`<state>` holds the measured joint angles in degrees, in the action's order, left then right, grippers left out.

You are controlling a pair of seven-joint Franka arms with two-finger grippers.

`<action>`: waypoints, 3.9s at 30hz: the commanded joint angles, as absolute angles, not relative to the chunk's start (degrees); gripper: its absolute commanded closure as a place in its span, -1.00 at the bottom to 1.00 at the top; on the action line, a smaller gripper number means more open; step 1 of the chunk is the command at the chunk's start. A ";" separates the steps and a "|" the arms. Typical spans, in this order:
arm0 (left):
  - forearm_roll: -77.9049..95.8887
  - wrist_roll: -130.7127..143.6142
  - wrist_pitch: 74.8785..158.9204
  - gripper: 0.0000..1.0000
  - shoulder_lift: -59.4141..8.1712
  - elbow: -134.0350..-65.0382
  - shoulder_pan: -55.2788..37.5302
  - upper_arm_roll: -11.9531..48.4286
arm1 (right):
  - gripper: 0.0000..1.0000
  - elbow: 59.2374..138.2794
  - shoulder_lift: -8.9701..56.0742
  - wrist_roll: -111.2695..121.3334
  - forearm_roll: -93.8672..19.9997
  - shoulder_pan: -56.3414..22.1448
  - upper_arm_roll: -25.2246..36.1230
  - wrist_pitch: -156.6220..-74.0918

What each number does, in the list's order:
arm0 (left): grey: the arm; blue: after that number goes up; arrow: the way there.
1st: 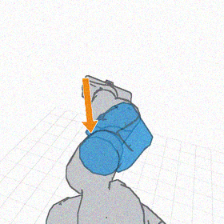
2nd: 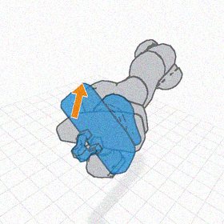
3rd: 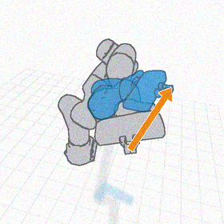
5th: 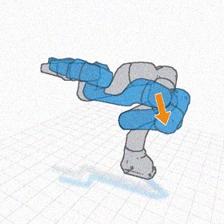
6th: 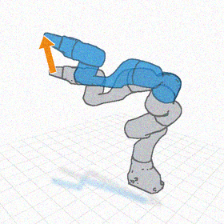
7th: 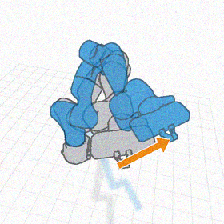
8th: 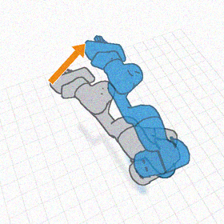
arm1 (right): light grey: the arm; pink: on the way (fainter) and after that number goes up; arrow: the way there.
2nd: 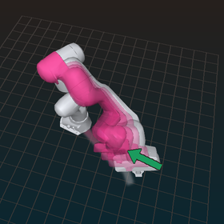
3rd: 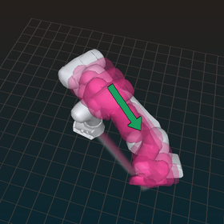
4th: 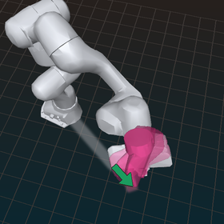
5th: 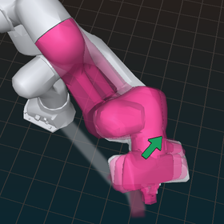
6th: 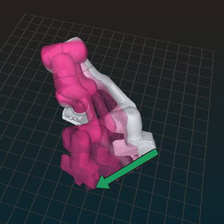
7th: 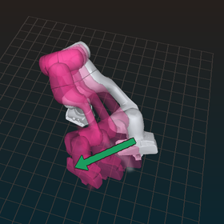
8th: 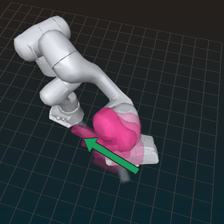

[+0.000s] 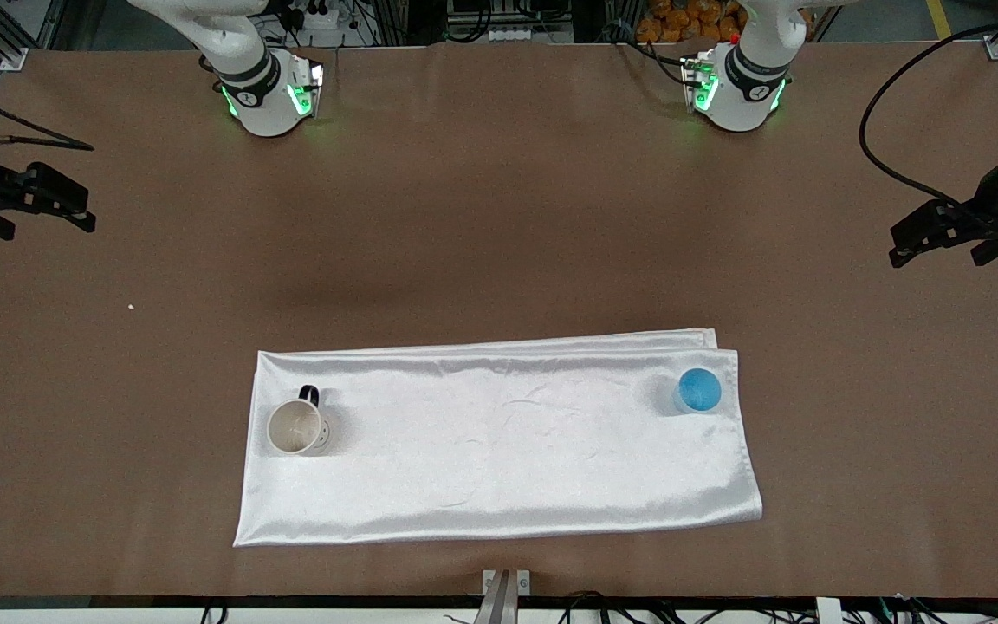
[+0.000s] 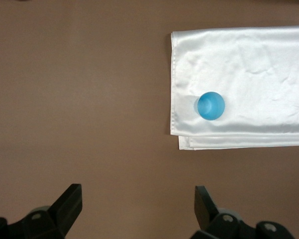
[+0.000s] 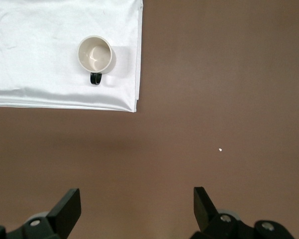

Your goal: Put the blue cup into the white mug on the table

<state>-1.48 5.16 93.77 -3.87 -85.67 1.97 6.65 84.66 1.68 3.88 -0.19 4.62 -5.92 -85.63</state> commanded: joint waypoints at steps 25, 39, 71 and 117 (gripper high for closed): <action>2.11 4.48 93.51 -1.00 -6.15 -86.66 2.11 6.59 | -1.00 84.55 1.41 4.22 -0.97 5.45 -6.33 -84.90; 2.11 4.48 106.16 -1.00 -6.42 -97.81 2.11 6.68 | -1.00 84.73 1.41 4.22 -0.97 5.45 -6.33 -84.73; 1.41 8.96 136.84 -1.00 -21.35 -107.05 -1.58 8.44 | -1.00 108.45 4.74 -1.58 -1.05 -5.80 -6.68 -112.66; -0.09 10.20 143.88 0.28 -32.70 -104.33 -4.39 8.35 | -1.00 104.07 31.81 -0.53 3.51 -9.05 -6.33 -144.23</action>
<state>1.00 8.61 142.95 -31.85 -105.21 -4.08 8.41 106.89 29.72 -0.72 1.58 -9.74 -6.03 -144.38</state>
